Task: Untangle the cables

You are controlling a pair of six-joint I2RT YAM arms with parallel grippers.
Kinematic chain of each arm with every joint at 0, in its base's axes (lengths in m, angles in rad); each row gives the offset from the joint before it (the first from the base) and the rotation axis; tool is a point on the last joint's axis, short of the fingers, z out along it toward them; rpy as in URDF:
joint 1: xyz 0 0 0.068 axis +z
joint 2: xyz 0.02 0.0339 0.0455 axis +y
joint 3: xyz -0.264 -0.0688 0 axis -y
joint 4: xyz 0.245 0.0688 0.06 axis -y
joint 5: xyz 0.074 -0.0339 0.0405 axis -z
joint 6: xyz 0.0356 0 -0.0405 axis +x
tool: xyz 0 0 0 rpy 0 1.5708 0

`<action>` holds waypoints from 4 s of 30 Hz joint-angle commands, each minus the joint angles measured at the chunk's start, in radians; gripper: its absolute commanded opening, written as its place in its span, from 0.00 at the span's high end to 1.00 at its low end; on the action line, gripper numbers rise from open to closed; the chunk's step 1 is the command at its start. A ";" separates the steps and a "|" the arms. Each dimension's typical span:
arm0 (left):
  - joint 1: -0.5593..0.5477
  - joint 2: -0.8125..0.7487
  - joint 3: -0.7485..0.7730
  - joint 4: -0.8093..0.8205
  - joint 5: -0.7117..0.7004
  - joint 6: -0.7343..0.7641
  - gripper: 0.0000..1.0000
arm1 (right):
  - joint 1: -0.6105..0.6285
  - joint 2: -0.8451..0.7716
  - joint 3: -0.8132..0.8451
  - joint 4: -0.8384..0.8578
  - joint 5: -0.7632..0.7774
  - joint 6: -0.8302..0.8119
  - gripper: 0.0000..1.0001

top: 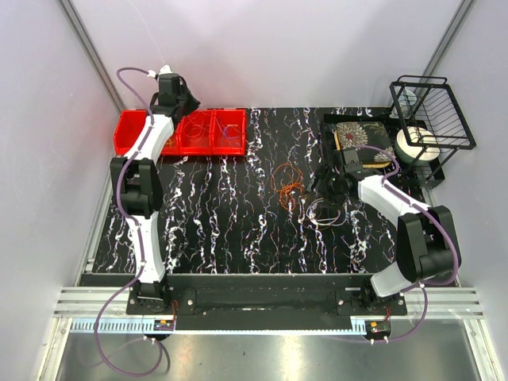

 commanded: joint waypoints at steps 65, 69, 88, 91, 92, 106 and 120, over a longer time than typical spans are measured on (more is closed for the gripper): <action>-0.061 -0.660 -0.612 -0.176 -0.038 0.111 0.23 | 0.026 0.123 0.052 0.040 -0.119 -0.021 0.31; -0.092 -0.768 -0.769 -0.177 -0.036 0.093 0.25 | 0.048 0.137 0.070 0.044 -0.115 -0.021 0.32; -0.124 -1.298 -1.066 -0.441 -0.151 0.220 0.23 | 0.387 0.220 0.533 -0.125 -0.118 -0.024 1.00; -0.124 -1.352 -1.111 -0.461 -0.189 0.237 0.23 | 0.436 0.212 0.759 -0.174 -0.147 -0.022 1.00; -0.123 -1.361 -1.123 -0.467 -0.205 0.238 0.23 | 0.442 0.216 0.804 -0.186 -0.177 -0.020 1.00; -0.124 -1.388 -1.126 -0.461 -0.222 0.229 0.22 | 0.461 0.177 0.615 -0.216 -0.041 0.015 1.00; -0.181 -1.375 -1.151 -0.367 -0.091 0.127 0.19 | 0.462 0.261 0.559 -0.281 -0.075 -0.110 0.32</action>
